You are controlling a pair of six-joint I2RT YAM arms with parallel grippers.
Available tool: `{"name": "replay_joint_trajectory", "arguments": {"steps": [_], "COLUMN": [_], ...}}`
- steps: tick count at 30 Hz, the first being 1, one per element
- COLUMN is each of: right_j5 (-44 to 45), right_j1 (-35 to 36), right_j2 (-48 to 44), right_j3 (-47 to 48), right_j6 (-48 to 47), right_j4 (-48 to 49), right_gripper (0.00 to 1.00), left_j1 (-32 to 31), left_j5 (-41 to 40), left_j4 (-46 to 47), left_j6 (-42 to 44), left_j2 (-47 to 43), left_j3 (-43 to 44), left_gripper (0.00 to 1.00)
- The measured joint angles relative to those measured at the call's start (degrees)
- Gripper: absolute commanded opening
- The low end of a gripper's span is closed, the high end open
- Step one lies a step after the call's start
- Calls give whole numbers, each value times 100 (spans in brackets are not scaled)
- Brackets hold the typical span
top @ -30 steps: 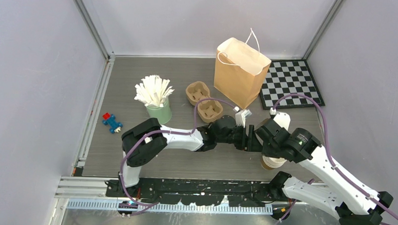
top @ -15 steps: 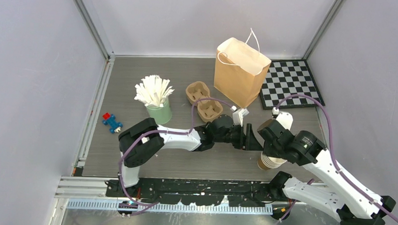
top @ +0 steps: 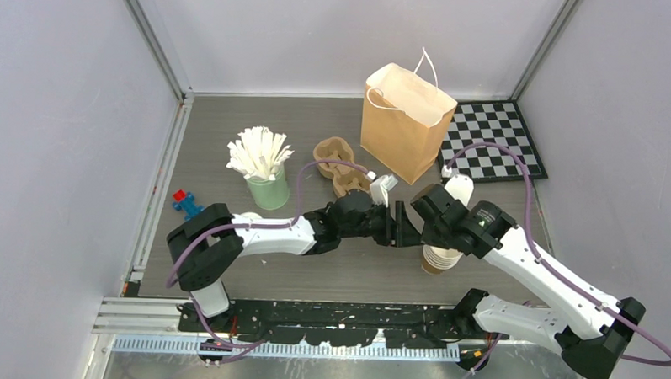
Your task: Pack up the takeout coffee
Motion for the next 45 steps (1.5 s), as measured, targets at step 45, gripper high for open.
{"name": "replay_joint_trajectory", "arguments": {"steps": [45], "right_j5": [426], "right_j1": [-2], "right_j2": [-166], "right_j3": [42], "right_j6": [389], "right_j4": [-4], "right_gripper": [0], "left_j1": [0], "left_j5": [219], "left_j4": [1624], "left_j6": [-542], "left_j2": [1082], "left_j3": [17], "left_gripper": [53]}}
